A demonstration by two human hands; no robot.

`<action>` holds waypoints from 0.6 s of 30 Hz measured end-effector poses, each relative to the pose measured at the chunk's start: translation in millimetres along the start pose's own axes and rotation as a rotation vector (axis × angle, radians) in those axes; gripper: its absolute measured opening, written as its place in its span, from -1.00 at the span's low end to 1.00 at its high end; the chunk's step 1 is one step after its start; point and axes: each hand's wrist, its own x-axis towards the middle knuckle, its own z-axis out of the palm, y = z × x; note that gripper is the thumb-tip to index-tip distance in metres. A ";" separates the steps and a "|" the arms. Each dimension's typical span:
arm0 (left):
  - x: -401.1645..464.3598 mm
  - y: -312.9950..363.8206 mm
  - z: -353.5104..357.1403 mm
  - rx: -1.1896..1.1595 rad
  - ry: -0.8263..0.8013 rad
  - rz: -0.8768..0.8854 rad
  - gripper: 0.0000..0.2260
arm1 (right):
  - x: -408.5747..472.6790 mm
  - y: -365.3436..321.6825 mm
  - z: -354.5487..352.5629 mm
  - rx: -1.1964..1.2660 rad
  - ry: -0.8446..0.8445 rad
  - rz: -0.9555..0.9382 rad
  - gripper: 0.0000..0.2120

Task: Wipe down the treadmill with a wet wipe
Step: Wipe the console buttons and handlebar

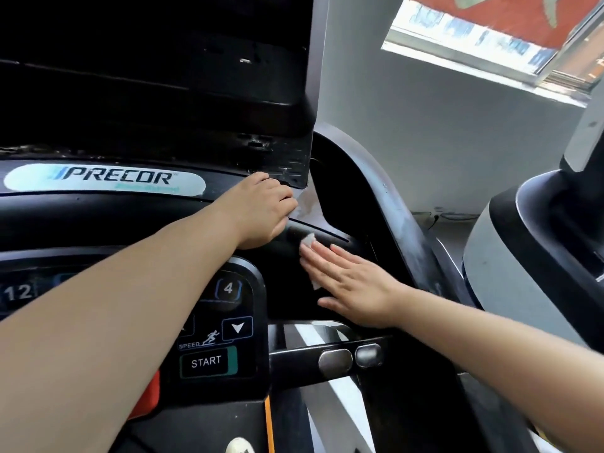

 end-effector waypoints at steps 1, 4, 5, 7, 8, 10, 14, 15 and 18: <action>0.4 -0.3 0.5 0.013 -0.010 0.006 -0.53 | -13.5 14.5 0.7 -0.066 -0.061 -0.085 -0.40; 1.5 -0.6 3.5 0.004 -0.045 0.009 -0.62 | -41.2 55.1 0.9 -0.192 -0.193 -0.302 -0.42; 1.9 -0.2 2.3 0.018 -0.034 0.013 -0.58 | -41.2 63.4 -0.1 -0.230 -0.199 -0.351 -0.44; 1.9 -1.1 1.4 0.048 -0.011 0.016 -0.50 | -25.7 69.4 -3.2 -0.298 -0.174 -0.438 -0.46; 2.5 -1.5 4.0 0.048 -0.005 0.016 -0.49 | -12.1 67.6 -5.0 -0.324 -0.141 -0.483 -0.46; 3.2 -2.5 7.4 0.043 0.032 0.027 -0.51 | 18.1 57.6 -9.3 -0.358 -0.060 -0.546 -0.45; 1.1 -4.5 10.4 0.027 0.077 0.034 -0.52 | 43.0 45.1 -9.3 -0.367 0.026 -0.558 -0.43; 0.2 -4.2 12.1 0.022 0.077 0.029 -0.52 | 37.3 45.8 -6.3 -0.374 0.000 -0.571 -0.44; -0.6 -4.4 11.5 0.014 0.091 0.034 -0.50 | 7.3 61.0 6.0 -0.441 -0.099 -0.662 -0.46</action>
